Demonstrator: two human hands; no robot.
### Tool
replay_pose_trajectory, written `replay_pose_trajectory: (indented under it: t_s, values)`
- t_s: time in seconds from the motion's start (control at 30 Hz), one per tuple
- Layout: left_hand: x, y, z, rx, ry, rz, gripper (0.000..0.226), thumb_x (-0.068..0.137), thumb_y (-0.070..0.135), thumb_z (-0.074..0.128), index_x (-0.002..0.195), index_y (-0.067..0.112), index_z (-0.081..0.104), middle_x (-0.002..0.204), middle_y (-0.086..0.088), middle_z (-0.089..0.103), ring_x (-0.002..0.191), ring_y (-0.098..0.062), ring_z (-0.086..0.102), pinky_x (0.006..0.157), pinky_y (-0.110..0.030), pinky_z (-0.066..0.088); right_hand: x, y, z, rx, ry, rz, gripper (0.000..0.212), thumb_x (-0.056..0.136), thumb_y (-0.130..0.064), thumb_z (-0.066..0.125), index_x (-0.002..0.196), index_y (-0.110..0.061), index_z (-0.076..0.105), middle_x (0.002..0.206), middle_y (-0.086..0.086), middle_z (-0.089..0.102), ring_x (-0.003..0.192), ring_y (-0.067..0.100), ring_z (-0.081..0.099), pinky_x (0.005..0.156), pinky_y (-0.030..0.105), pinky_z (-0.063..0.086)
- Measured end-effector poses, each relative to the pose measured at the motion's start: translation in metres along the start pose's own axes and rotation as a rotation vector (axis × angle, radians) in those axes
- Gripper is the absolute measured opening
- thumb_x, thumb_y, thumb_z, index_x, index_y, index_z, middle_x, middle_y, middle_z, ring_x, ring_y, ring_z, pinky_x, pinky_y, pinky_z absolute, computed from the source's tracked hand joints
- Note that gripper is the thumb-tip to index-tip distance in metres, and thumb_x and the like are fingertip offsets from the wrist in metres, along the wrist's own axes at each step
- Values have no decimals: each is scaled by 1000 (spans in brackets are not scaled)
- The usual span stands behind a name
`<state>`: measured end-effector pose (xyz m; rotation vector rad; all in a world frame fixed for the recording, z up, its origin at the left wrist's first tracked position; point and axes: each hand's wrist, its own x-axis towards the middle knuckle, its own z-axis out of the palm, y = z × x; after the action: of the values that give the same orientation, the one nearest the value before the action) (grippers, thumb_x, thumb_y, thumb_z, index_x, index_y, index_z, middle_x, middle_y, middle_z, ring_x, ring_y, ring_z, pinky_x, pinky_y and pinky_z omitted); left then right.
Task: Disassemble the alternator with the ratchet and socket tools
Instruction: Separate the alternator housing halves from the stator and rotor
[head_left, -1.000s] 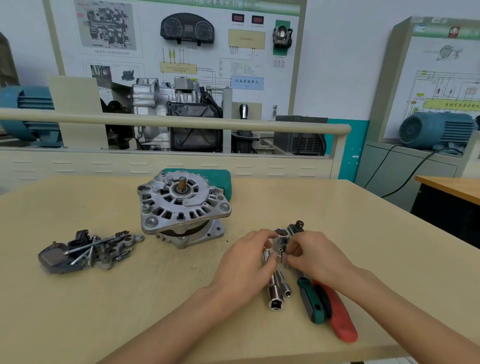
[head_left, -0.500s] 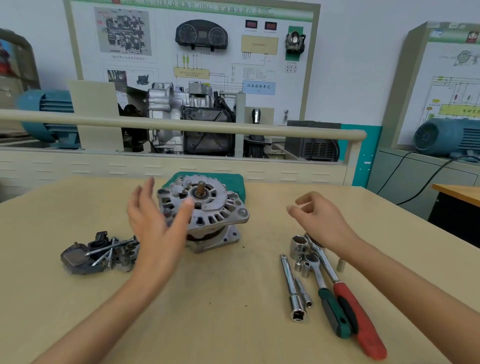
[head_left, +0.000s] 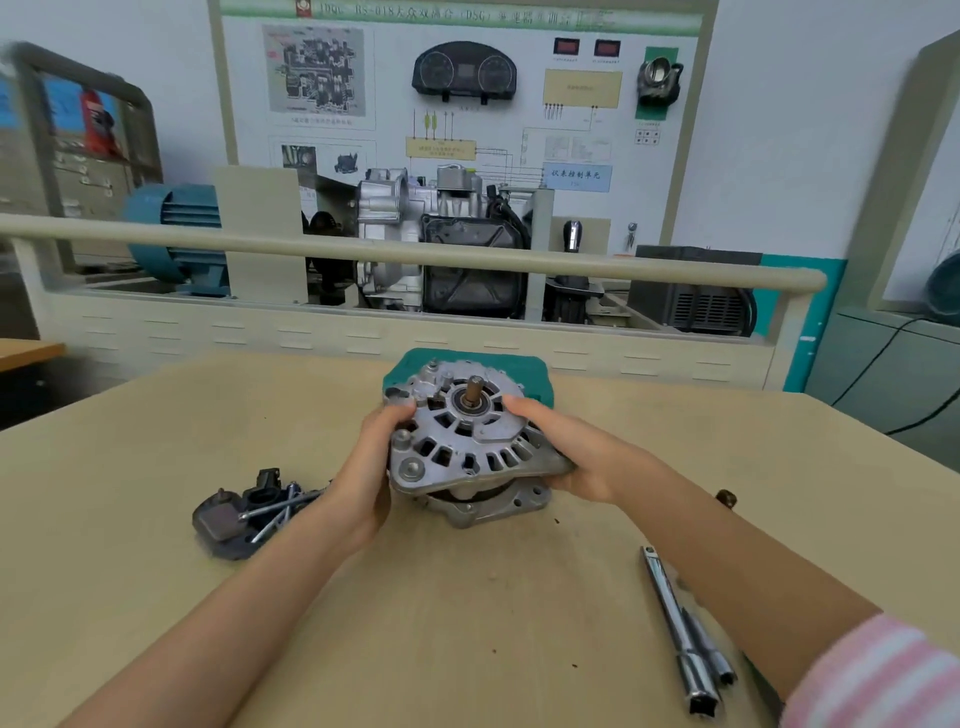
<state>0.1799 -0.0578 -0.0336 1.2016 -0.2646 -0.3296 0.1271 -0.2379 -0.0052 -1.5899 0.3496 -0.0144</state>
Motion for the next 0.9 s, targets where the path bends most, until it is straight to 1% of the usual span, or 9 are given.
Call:
replay_pose_trajectory:
  t_s: [0.1, 0.17, 0.27, 0.4, 0.57, 0.63, 0.73, 0.8, 0.9]
  values:
    - [5, -5, 1, -64, -46, 3, 34, 90, 35, 46, 82, 20, 75, 91, -9, 73, 75, -22, 71, 62, -30, 55, 1, 3, -4, 69, -75, 4, 26, 88, -42, 59, 101, -20, 65, 94, 1, 74, 79, 12, 71, 59, 23, 56]
    - [8, -6, 2, -86, -68, 17, 38, 90, 37, 45, 77, 23, 78, 94, -9, 73, 79, -22, 71, 62, -30, 57, 2, 3, -4, 53, -61, -18, 26, 89, -43, 57, 101, -22, 65, 94, 0, 74, 79, 12, 71, 59, 23, 55]
    - [6, -5, -1, -67, -113, 52, 40, 93, 48, 41, 91, 29, 76, 102, -4, 72, 90, -19, 70, 60, -26, 56, 0, 4, -1, 29, -29, -36, 25, 87, -44, 57, 98, -23, 66, 91, -2, 75, 75, 11, 71, 56, 21, 54]
    - [2, -1, 2, -47, -84, 65, 38, 94, 48, 41, 99, 25, 70, 99, -4, 73, 87, -19, 70, 57, -25, 55, -1, 5, -1, 17, -28, -50, 24, 86, -43, 57, 94, -23, 68, 89, -1, 75, 73, 12, 71, 64, 26, 54]
    - [-16, -8, 4, 93, 59, 56, 67, 74, 67, 51, 125, 24, 49, 122, -7, 60, 109, -26, 59, 97, -45, 46, -9, 11, -9, 39, -55, -75, 26, 83, -40, 61, 99, -21, 67, 93, 1, 74, 77, 15, 71, 80, 32, 54]
    - [-25, -12, 2, 155, 77, 51, 76, 64, 74, 51, 124, 27, 47, 124, -6, 56, 113, -25, 55, 100, -47, 42, -18, 14, -11, 36, -84, -79, 25, 83, -41, 61, 98, -23, 68, 96, 0, 74, 79, 14, 71, 81, 31, 54]
    - [-35, -5, -2, 210, 29, 9, 66, 75, 69, 52, 124, 24, 47, 118, -8, 62, 108, -26, 59, 100, -47, 43, -35, 17, -13, 27, -109, -89, 29, 85, -43, 58, 106, -24, 66, 100, -2, 73, 86, 14, 71, 79, 29, 53]
    - [-39, 0, -7, 286, -2, -28, 75, 67, 72, 54, 123, 23, 47, 119, -11, 61, 108, -27, 59, 99, -43, 42, -49, 18, -8, -50, -39, -84, 37, 88, -46, 55, 114, -22, 62, 106, -1, 71, 94, 15, 68, 84, 30, 52]
    - [-41, 5, -7, 432, 2, 3, 83, 62, 73, 48, 130, 26, 39, 130, -11, 51, 116, -32, 52, 94, -43, 44, -70, 26, 3, -312, 329, -262, 63, 86, -55, 54, 133, -13, 44, 123, -4, 59, 102, 6, 56, 82, 24, 44]
